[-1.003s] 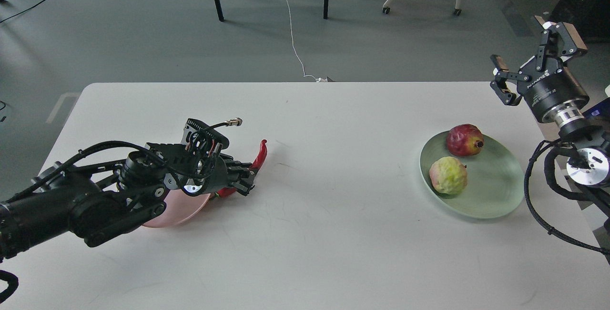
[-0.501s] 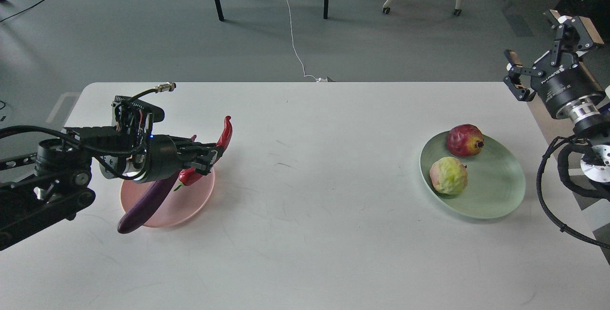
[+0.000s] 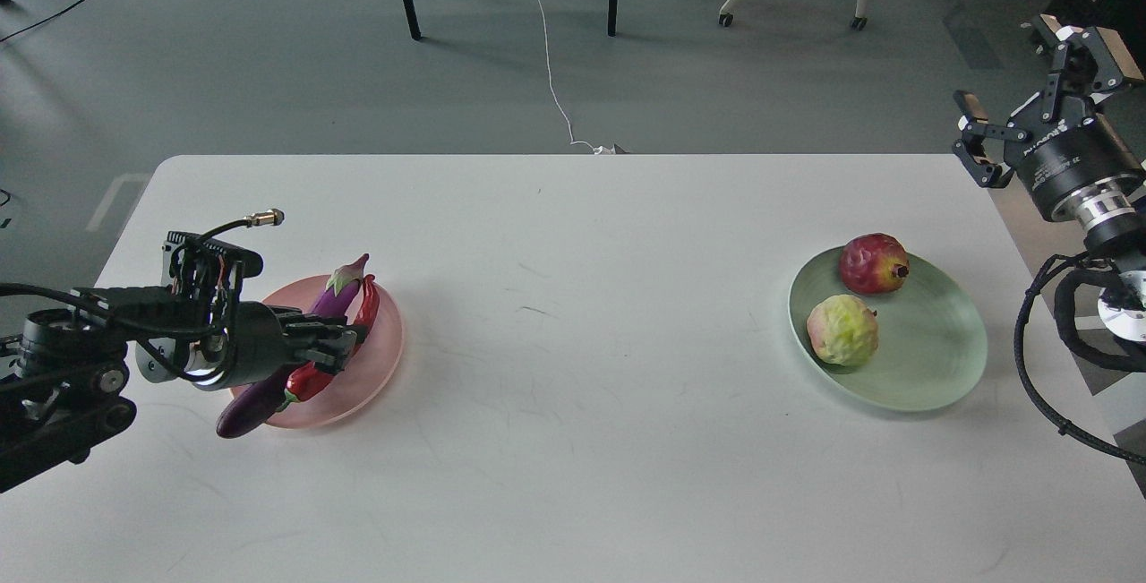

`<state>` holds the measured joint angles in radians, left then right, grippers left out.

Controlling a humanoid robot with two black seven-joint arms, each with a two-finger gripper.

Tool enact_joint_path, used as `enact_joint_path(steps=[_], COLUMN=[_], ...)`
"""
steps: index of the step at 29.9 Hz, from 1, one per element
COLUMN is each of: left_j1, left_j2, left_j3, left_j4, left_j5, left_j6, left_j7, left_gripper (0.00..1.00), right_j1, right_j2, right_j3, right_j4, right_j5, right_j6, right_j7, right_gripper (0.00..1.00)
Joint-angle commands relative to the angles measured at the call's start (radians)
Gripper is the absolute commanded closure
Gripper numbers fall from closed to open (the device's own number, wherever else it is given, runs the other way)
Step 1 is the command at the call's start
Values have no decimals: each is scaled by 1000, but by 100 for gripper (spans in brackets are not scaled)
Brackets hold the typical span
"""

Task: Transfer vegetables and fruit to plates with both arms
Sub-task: 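Lift the chili pepper and place it on the pink plate, then release the chili pepper and hold the left gripper above the plate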

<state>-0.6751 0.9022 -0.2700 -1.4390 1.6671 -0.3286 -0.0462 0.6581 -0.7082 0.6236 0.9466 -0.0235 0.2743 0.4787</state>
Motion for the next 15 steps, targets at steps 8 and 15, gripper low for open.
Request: enact_joint_path(steps=[8, 15], left_j1=[-21, -21], left_j2=[-17, -261], left_j3=[-115, -403], left_j4=[0, 98], left_j5=[-108, -583], left_j6=[25, 137], left_j7=[-17, -18], left_gripper=[31, 3], right_j1=[11, 43], right_j2=[1, 13], right_j3=[16, 39], right_j4=[-6, -91], right_j5=[1, 1], right_j6=[-12, -14], right_j7=[0, 1], right_gripper=[1, 1])
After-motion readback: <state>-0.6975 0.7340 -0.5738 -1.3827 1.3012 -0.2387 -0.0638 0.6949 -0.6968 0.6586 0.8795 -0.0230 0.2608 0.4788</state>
